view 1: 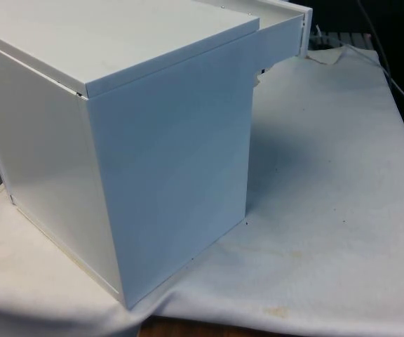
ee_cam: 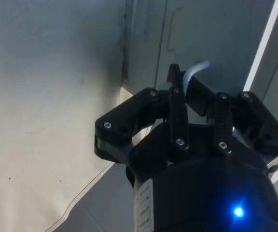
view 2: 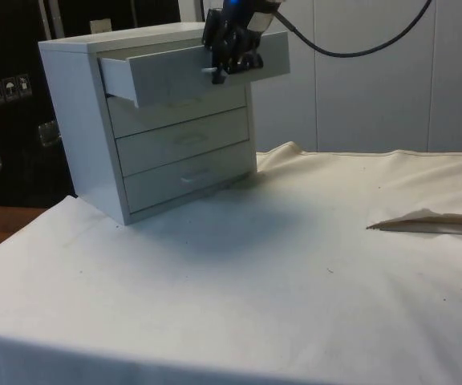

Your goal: Open the drawer, then close it.

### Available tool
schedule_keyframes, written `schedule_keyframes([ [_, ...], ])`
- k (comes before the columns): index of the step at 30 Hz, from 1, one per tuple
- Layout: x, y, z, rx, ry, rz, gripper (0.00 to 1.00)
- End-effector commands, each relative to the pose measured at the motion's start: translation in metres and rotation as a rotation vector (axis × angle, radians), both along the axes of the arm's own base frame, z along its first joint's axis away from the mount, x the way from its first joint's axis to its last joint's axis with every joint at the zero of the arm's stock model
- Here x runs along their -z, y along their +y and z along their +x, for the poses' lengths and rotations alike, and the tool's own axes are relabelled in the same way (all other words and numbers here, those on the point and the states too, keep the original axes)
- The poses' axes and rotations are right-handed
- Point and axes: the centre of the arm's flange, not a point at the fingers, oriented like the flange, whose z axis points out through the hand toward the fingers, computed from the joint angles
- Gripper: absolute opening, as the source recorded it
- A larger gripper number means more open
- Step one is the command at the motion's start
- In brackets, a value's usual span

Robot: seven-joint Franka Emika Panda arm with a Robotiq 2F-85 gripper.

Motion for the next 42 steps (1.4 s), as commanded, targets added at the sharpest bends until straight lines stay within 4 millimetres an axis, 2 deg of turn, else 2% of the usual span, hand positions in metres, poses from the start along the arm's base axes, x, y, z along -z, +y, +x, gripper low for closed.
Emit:
schedule_keyframes([
  [1,0.002,0.008,-0.006,-0.013,-0.002,0.007,0.00],
  [2,0.001,0.002,-0.002,0.000,0.001,-0.001,0.00],
  [3,0.002,0.009,-0.008,-0.012,-0.001,0.007,0.00],
  [7,0.004,0.016,-0.017,-0.009,-0.004,0.011,0.00],
  [9,0.004,0.018,-0.020,-0.008,-0.006,0.014,0.00],
  [10,0.002,0.012,-0.014,0.004,-0.007,0.002,0.00],
  [11,0.005,0.019,-0.022,-0.009,-0.007,0.014,0.00],
  [14,0.006,0.024,-0.028,-0.010,-0.011,0.017,0.00],
  [19,0.008,0.028,-0.036,-0.012,-0.017,0.023,0.00],
  [20,0.005,0.024,-0.031,0.002,-0.023,0.013,0.00],
  [24,0.010,0.034,-0.042,-0.015,-0.023,0.025,0.00],
  [29,0.010,0.036,-0.043,-0.020,-0.031,0.019,0.00],
  [30,0.008,0.030,-0.036,-0.005,-0.037,0.009,0.00],
  [31,0.008,0.036,-0.042,-0.021,-0.037,0.017,0.00],
  [36,0.007,0.033,-0.039,-0.014,-0.040,0.014,0.00],
  [37,0.007,0.033,-0.038,-0.013,-0.040,0.013,0.01],
  [39,0.007,0.031,-0.037,-0.008,-0.039,0.010,0.09],
  [40,0.008,0.032,-0.038,-0.013,-0.038,0.012,0.09],
  [42,0.008,0.032,-0.038,-0.012,-0.038,0.011,0.19],
])
